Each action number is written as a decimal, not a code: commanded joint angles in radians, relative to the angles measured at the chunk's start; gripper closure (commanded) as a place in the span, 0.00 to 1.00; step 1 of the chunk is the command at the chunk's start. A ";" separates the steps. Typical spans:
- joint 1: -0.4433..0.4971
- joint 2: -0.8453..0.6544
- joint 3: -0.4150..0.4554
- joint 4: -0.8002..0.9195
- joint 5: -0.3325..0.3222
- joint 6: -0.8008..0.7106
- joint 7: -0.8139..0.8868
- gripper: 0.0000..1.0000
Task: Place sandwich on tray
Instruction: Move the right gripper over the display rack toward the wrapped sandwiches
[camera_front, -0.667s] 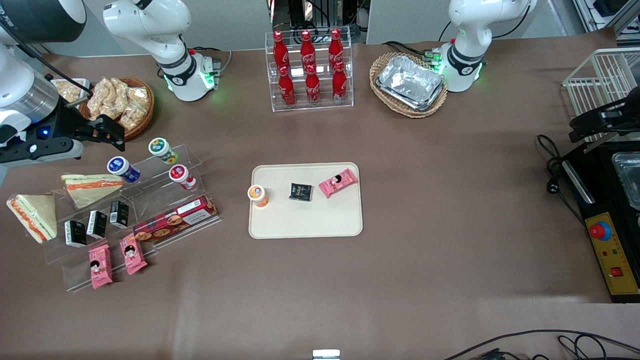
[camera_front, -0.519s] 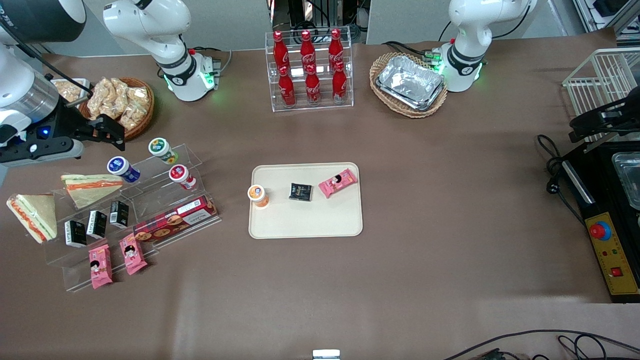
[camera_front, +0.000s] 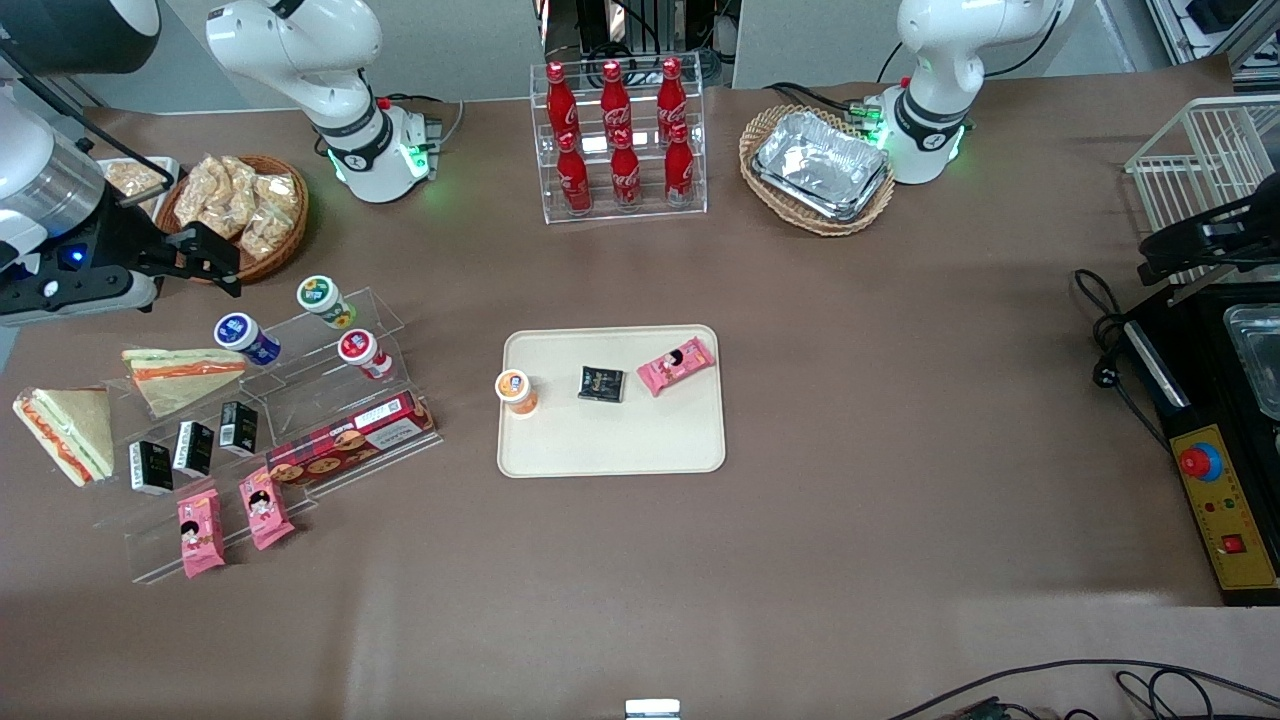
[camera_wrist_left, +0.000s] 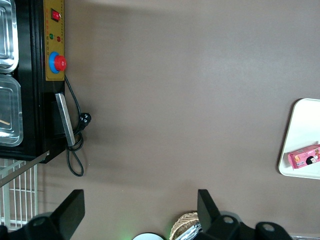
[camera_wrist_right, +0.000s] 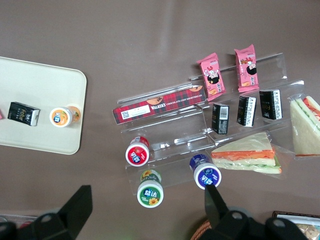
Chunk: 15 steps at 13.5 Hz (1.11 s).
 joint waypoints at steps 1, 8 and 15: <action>-0.022 -0.010 -0.043 0.014 -0.014 -0.023 -0.051 0.00; -0.025 0.001 -0.290 0.014 -0.017 0.011 -0.451 0.00; -0.025 0.067 -0.509 0.014 -0.002 0.152 -0.748 0.00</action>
